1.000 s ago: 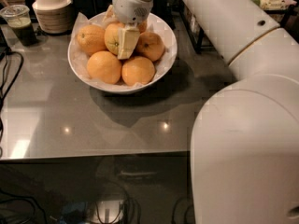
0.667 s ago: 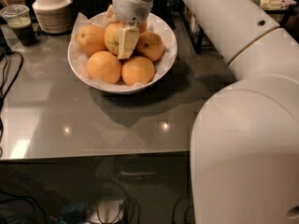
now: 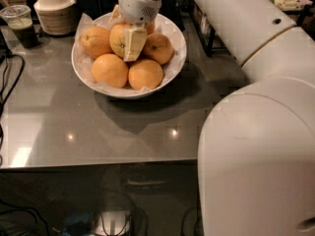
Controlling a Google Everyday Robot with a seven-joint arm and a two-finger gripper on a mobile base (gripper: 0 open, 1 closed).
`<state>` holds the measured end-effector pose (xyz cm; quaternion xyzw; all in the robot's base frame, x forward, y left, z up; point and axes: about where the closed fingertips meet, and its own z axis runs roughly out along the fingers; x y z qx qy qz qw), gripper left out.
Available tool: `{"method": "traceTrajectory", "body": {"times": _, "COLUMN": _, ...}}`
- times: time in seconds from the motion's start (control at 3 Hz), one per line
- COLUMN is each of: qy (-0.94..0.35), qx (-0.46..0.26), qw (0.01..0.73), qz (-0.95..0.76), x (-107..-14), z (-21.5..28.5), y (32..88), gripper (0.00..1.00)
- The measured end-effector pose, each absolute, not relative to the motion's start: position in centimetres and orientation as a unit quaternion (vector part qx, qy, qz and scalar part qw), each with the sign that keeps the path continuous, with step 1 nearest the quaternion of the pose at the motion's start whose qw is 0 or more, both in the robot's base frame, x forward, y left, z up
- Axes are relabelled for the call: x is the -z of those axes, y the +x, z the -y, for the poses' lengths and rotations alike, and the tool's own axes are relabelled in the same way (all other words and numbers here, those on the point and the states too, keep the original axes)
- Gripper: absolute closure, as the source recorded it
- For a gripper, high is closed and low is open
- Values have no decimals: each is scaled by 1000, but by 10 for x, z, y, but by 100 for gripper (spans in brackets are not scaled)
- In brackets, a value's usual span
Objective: Pick orange from white bowl
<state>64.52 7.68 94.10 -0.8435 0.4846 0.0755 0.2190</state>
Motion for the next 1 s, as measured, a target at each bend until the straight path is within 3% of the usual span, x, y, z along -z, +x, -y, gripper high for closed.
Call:
{"method": "traceTrajectory", "body": {"times": 0.33, "qy": -842, "qx": -73, "qw": 221, "qz": -487, "x": -943, "z": -75, "y": 645, "gripper": 100}}
{"method": "traceTrajectory", "body": {"times": 1.0, "qy": -812, "qx": -17, "qw": 310, "qz": -493, "x": -985, "z": -68, "y": 612, "gripper": 100}}
